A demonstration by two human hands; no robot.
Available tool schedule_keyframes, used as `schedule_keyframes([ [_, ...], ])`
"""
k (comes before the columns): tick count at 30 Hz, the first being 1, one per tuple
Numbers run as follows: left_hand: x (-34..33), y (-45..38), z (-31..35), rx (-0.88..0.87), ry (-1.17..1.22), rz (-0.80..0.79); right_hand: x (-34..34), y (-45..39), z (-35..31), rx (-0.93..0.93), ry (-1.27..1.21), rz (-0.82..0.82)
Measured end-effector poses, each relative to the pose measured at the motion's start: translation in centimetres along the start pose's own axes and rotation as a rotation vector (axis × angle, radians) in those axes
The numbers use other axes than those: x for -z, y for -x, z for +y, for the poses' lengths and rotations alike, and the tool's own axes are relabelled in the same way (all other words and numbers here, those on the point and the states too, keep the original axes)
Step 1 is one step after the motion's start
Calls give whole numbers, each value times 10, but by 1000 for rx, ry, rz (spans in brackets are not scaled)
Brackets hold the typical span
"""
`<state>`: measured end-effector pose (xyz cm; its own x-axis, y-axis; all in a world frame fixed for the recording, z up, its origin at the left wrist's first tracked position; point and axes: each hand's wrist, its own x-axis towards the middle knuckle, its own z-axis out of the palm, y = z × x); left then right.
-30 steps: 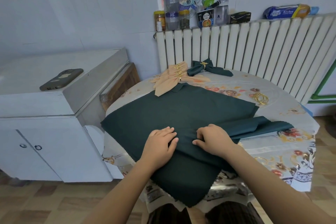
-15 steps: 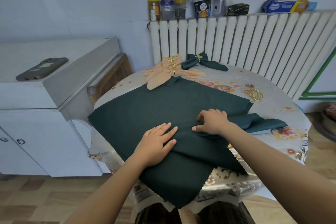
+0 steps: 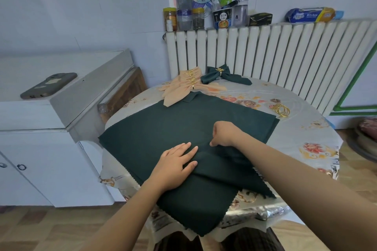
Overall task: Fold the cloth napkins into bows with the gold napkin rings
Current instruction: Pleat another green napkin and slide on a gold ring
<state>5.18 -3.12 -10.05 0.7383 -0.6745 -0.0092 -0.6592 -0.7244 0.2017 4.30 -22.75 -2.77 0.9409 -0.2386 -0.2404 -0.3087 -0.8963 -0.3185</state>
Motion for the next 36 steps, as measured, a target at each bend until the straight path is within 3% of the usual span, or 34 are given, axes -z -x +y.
schedule_keyframes([
  [3, 1, 2, 1, 1, 12, -2, -1, 6, 0, -78, -275, -20],
  [6, 3, -3, 0, 69, 120, -43, -10, 20, -2, -194, -793, -136],
  [9, 16, -9, 1, 227, 443, -153, -23, 28, 2, -218, -1087, -180],
  [11, 26, -6, 2, 234, 717, -223, -29, 34, 6, -206, -1209, -165],
  [13, 36, -3, 4, 217, 791, -294, -38, 38, 10, -171, -1240, -128],
  [17, 35, -9, 1, 111, 571, -190, -56, 51, 8, -50, -926, 16],
  [21, 40, -9, 20, -146, 426, 57, -67, 53, 7, 9, -1056, 41],
  [25, 39, -4, 25, -201, 264, -39, -70, 52, 8, -2, -1244, -27],
  [30, 37, 3, 26, -364, 88, -1, -66, 56, 9, -3, -1295, -52],
  [36, 40, 2, 35, -401, -73, 35, -63, 57, 8, -21, -1357, -74],
])
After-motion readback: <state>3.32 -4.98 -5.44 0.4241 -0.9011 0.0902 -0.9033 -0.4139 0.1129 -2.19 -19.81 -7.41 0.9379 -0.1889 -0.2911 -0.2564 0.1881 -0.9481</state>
